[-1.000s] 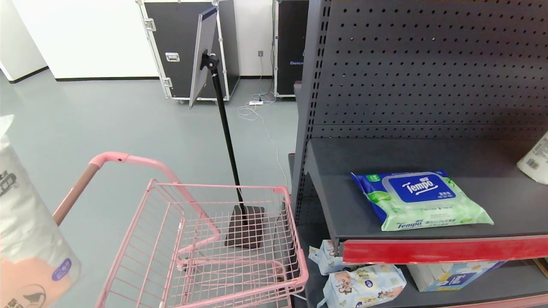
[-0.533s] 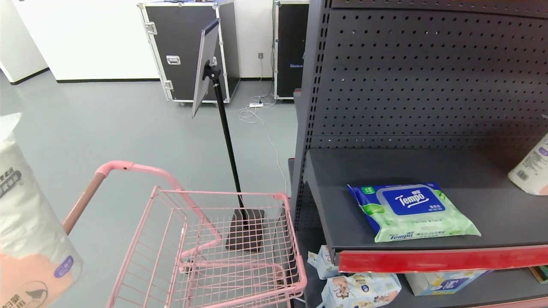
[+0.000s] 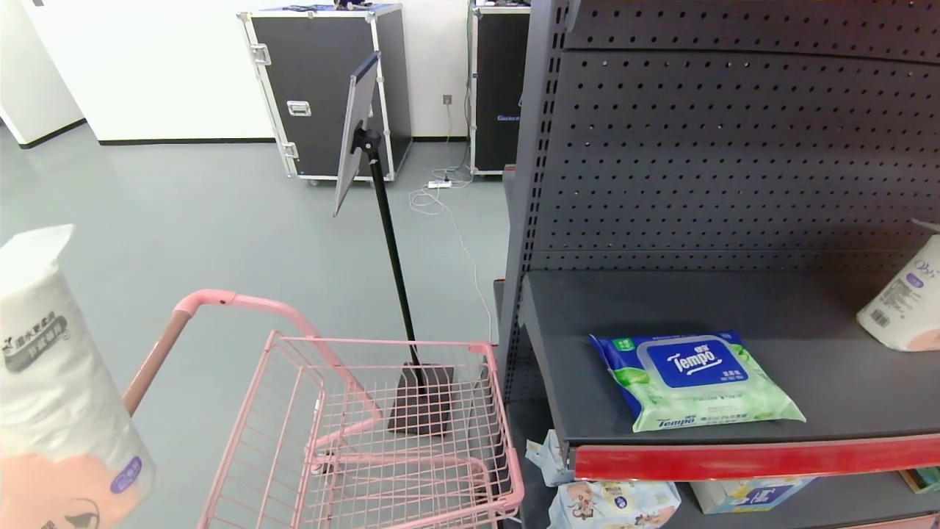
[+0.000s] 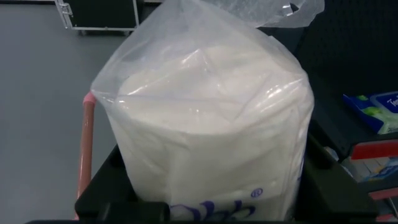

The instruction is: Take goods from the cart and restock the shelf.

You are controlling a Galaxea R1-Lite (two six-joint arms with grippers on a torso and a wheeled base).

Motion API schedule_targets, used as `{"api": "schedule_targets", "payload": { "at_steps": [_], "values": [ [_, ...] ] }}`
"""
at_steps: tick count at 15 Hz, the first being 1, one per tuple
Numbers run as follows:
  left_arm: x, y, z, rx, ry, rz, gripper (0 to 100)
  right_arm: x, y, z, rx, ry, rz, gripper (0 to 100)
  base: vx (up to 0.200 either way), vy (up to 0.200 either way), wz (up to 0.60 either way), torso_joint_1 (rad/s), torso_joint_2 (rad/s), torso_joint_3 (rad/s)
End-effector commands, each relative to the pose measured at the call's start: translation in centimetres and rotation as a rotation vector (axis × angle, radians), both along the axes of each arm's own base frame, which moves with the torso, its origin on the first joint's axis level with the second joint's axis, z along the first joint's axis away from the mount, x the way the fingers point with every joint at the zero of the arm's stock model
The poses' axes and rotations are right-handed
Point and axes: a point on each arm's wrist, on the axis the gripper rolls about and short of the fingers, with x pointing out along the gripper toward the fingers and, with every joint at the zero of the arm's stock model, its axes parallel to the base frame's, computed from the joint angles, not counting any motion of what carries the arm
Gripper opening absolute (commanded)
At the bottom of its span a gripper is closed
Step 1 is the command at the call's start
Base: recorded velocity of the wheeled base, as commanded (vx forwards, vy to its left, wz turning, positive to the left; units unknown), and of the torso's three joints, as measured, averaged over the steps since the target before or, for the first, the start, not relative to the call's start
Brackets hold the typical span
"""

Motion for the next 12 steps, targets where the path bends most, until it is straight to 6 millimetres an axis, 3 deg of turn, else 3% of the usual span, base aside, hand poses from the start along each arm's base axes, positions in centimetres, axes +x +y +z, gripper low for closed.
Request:
{"api": "schedule_targets", "payload": {
  "at_steps": [1,3,12],
  "values": [
    [0.17,0.01,-0.22,0.006,0.012,0.0,0,0.01,0.0,0.0,-0.001,0.001,0.0,100,0.0,0.0,0.0,0.036,-0.12,-0.036],
    [0.39,0.03,-0.48,0.008,0.025,0.0,0,0.01,0.0,0.0,-0.001,0.001,0.0,100,0.0,0.0,0.0,0.0,0.0,0.0],
    [0.66,0.05,-1.13,0.03,0.047,-0.001,0,0.01,0.0,0.0,-0.002,0.001,0.0,100,0.0,-0.2,0.0,0.005,0.0,0.0]
  ]
}}
